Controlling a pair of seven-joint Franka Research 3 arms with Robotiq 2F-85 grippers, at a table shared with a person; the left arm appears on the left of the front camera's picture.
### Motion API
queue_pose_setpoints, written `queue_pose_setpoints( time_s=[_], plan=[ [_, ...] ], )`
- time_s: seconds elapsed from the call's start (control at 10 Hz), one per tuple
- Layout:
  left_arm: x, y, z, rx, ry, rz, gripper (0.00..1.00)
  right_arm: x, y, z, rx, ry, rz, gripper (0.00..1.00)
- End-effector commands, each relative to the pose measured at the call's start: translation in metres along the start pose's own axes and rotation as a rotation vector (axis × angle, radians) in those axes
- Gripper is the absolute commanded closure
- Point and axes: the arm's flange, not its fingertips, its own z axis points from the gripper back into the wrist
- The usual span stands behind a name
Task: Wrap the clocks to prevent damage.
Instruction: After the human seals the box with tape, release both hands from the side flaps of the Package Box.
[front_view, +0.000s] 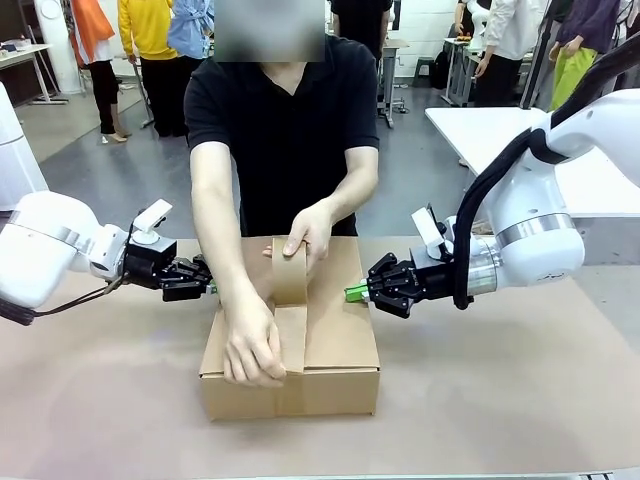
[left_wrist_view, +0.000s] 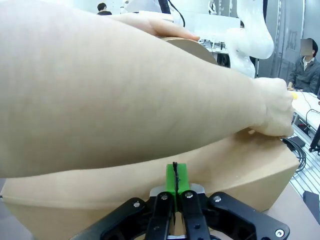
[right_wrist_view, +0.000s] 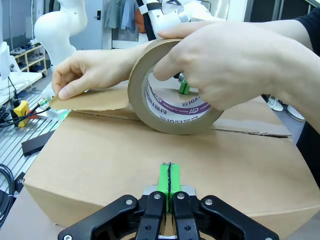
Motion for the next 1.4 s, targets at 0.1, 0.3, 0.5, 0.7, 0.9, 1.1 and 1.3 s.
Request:
queue_pose_setpoints(
  time_s=[0.1, 0.3, 0.5, 0.7, 0.9, 1.1, 1.3],
  plan=[
    [-0.0008, 0.001, -0.0012, 0.005, 0.009, -0.001, 1.0, -0.0026, 0.0008, -0.0012, -0.003, 0.005, -0.001, 0.99],
    [-0.0008, 0.001, -0.0012, 0.005, 0.009, -0.001, 1.0, -0.0026, 0.0008, -0.0012, -0.003, 0.005, -0.001, 0.99],
    [-0.0008, 0.001, -0.0012, 0.005, 0.009, -0.001, 1.0, -0.0026, 0.0008, -0.0012, -0.003, 0.005, -0.001, 0.99],
    [-0.0008, 0.001, -0.0012, 0.005, 0.009, -0.001, 1.0, -0.0026, 0.0008, -0.0012, -0.003, 0.005, -0.001, 0.99],
    [-0.0008, 0.001, -0.0012, 0.005, 0.009, -0.001, 1.0, -0.0026, 0.0008, -0.0012, -0.003, 0.005, -0.001, 0.99],
    [-0.0008, 0.001, -0.0012, 0.005, 0.009, -0.001, 1.0, -0.0026, 0.0008, -0.0012, -0.003, 0.005, -0.001, 0.99],
    [-0.0008, 0.001, -0.0012, 0.005, 0.009, -0.001, 1.0, -0.0026, 0.0008, -0.0012, -0.003, 0.005, -0.001, 0.99]
  ],
)
